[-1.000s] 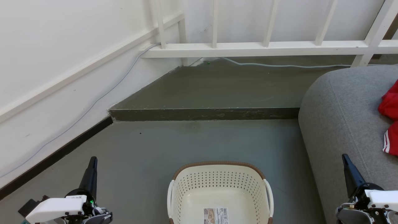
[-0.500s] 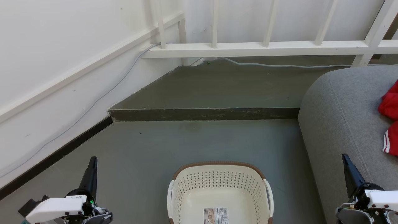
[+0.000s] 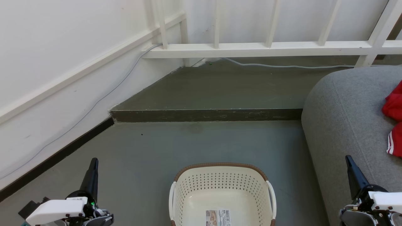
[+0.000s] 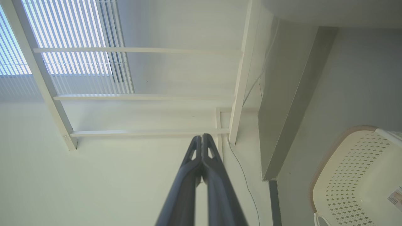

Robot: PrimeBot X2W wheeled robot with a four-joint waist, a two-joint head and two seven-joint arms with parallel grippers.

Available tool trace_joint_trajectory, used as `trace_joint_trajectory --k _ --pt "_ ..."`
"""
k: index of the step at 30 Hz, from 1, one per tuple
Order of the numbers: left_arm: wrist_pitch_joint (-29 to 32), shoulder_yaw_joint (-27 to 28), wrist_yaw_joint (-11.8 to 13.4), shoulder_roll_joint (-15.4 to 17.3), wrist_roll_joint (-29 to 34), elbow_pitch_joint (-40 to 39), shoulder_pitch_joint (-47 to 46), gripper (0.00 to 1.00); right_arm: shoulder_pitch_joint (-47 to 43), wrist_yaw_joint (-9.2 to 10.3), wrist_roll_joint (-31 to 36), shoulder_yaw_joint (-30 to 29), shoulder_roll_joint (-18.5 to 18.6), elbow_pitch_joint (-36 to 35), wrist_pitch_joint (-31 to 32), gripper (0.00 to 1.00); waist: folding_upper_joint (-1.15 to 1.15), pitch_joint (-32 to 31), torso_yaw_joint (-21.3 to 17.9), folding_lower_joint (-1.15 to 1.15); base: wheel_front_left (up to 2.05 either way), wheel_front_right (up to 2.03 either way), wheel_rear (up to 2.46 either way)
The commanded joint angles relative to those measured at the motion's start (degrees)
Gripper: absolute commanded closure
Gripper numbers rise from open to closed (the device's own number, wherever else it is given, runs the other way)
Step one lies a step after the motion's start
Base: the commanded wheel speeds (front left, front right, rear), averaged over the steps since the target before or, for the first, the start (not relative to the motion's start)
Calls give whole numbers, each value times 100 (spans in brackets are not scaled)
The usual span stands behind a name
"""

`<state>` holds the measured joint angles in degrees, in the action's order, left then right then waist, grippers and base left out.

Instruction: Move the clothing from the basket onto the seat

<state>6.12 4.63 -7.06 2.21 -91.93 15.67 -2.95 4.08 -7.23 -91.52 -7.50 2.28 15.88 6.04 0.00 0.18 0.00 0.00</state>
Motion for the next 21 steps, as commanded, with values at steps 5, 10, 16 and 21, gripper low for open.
trace_joint_trajectory --k 5,10,16,21 --pt "35 187 -43 66 -25 -162 -324 100 210 -25 -64 98 60 -186 45 100 0 0 0 0 0 0 0" --pt "35 187 -43 66 -25 -162 -324 100 210 -25 -65 98 60 -186 45 100 0 0 0 0 0 0 0" --pt "35 187 -43 66 -25 -162 -324 100 210 -25 -65 98 60 -186 45 100 0 0 0 0 0 0 0" --pt "35 187 -43 66 -25 -162 -324 100 210 -25 -65 98 60 -186 45 100 0 0 0 0 0 0 0"
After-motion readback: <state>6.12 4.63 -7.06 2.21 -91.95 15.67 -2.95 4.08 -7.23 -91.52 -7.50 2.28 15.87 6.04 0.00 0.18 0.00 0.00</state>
